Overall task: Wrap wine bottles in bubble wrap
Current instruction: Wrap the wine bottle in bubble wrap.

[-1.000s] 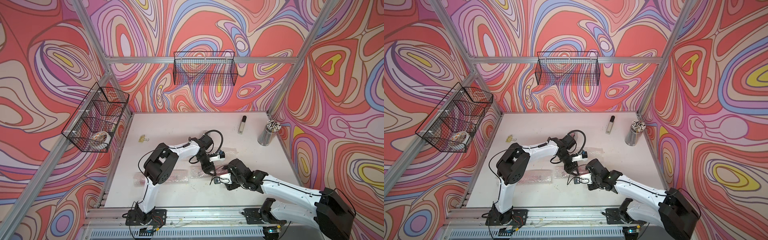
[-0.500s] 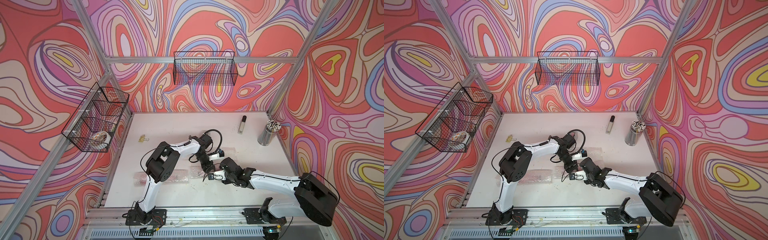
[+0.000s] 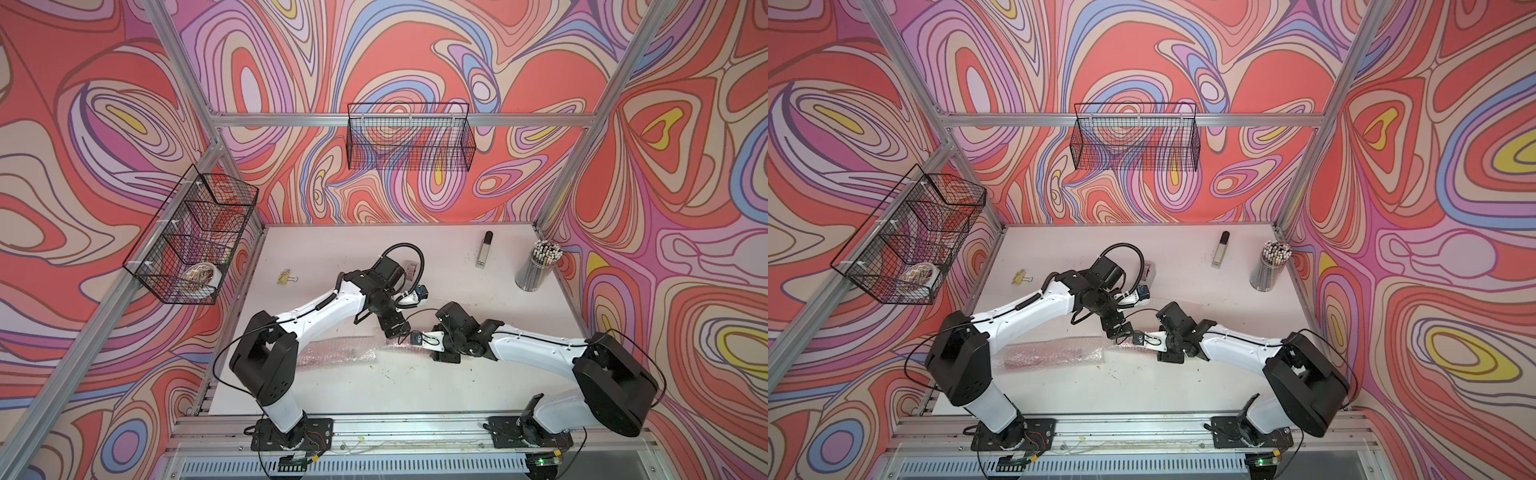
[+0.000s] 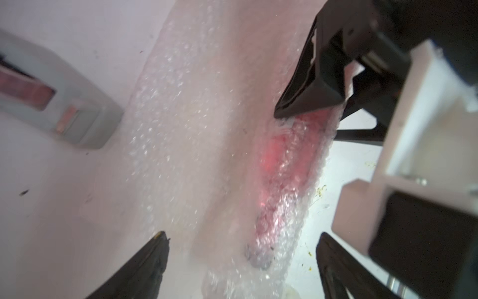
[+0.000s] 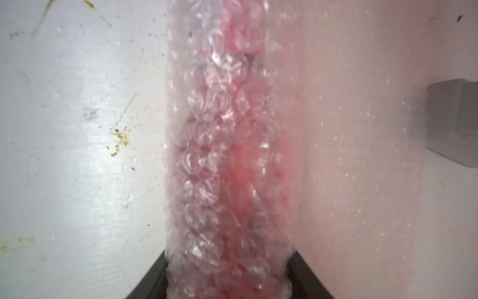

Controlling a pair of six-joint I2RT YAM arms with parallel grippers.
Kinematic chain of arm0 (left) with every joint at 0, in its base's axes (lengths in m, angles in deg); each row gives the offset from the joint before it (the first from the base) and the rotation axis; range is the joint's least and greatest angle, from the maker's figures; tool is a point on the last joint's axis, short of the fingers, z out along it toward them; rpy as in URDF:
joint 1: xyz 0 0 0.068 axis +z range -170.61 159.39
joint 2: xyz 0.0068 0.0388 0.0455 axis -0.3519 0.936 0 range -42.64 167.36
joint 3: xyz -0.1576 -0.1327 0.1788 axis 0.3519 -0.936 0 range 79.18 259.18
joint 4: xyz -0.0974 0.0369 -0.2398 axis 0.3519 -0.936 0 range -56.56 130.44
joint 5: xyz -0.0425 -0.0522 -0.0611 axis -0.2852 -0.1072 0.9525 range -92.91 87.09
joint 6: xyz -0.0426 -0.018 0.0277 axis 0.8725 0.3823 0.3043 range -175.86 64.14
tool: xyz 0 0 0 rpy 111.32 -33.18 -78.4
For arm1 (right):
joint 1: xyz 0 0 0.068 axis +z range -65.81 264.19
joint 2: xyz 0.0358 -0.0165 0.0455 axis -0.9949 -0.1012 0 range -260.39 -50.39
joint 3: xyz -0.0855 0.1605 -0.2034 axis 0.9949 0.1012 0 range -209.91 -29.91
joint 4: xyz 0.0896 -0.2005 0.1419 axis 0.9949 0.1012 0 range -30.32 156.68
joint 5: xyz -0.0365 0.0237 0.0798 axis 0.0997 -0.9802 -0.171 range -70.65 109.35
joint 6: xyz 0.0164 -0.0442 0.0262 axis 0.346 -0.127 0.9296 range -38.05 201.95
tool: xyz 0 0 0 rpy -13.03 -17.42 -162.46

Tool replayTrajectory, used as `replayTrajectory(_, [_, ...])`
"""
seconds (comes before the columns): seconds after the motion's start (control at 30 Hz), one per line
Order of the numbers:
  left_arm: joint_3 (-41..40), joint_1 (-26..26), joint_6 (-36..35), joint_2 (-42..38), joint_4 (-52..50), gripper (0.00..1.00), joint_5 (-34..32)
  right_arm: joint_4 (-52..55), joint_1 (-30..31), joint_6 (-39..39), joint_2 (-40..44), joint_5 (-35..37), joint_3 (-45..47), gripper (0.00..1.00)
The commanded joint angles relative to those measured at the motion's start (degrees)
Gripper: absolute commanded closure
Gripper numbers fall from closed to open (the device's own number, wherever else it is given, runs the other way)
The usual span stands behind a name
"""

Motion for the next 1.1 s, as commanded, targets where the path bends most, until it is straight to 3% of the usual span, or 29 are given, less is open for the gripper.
replayTrajectory(0.0, [-4.42, 1.14, 1.9, -7.18, -3.1, 0.09, -7.36, 11.26, -2.35, 4.68, -6.46, -16.8, -1.0, 0.56])
replayTrajectory(0.1, [-8.56, 1.04, 1.75, -13.51, -2.92, 0.1, 0.96, 16.7, -5.04, 4.22, -11.26, -21.28, -4.78, 0.56])
replayTrajectory(0.17, [-12.07, -0.02, -0.14, -16.69, -0.38, 0.1, 2.52, 18.46, -6.69, 3.91, -13.09, -22.27, -5.65, 0.55])
replayTrajectory(0.4, [-22.54, -8.83, -7.84, -21.91, 15.25, 0.09, -6.84, 22.17, -12.11, 2.8, -16.44, -24.8, -9.28, 0.53])
replayTrajectory(0.53, [-26.54, -15.03, -13.33, -17.91, 25.43, 0.08, -15.31, 23.96, -13.64, 1.67, -18.98, -26.12, -10.85, 0.55])
replayTrajectory(0.63, [-27.63, -16.82, -17.83, -12.79, 33.48, 0.07, -18.6, 24.05, -13.97, 1.41, -19.06, -26.42, -10.9, 0.55])
replayTrajectory(0.93, [-27.55, -16.79, -24.38, -0.18, 48.81, 0.07, -21.31, 23.76, -14.26, 1.31, -18.75, -26.67, -10.52, 0.56])
replayTrajectory(1.07, [-26.14, -16.79, -23.1, 2.62, 47.63, 0.17, -19.1, 23.43, -14.24, 1.54, -18.39, -26.4, -10.4, 0.56])
